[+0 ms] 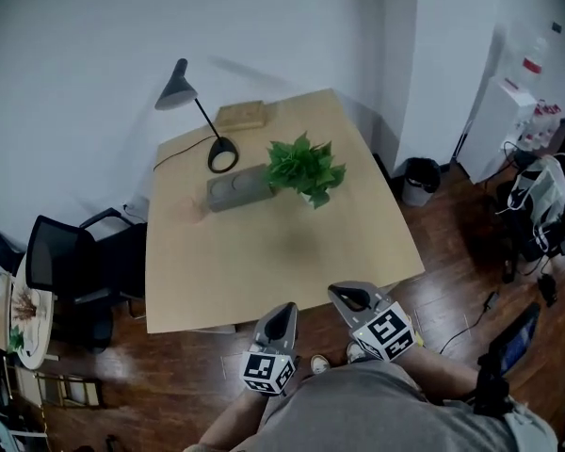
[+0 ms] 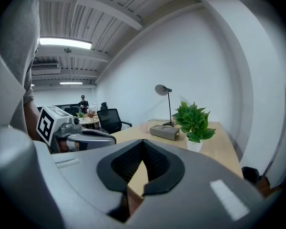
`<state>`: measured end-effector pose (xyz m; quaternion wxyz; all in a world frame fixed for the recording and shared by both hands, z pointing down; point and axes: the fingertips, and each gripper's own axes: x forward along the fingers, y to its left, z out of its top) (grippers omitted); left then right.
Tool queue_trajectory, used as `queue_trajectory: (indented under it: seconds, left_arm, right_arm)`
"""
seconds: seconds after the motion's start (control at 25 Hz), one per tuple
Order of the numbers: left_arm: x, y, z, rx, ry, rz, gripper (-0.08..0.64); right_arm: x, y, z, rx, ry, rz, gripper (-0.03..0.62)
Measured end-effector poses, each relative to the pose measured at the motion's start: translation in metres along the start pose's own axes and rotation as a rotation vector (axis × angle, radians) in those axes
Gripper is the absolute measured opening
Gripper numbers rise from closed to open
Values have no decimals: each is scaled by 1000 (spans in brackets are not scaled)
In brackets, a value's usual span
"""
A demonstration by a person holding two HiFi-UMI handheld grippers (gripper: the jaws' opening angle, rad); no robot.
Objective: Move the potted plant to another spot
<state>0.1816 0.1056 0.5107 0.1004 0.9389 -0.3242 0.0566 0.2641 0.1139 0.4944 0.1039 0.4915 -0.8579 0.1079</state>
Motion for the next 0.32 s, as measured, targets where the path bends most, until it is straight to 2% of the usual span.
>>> queue_trajectory:
  seconds: [0.32]
  left_arm:
    - [5,6,3,-13,-22,70,0]
  right_arm:
    - [14,-14,7,-29,-4,53,5]
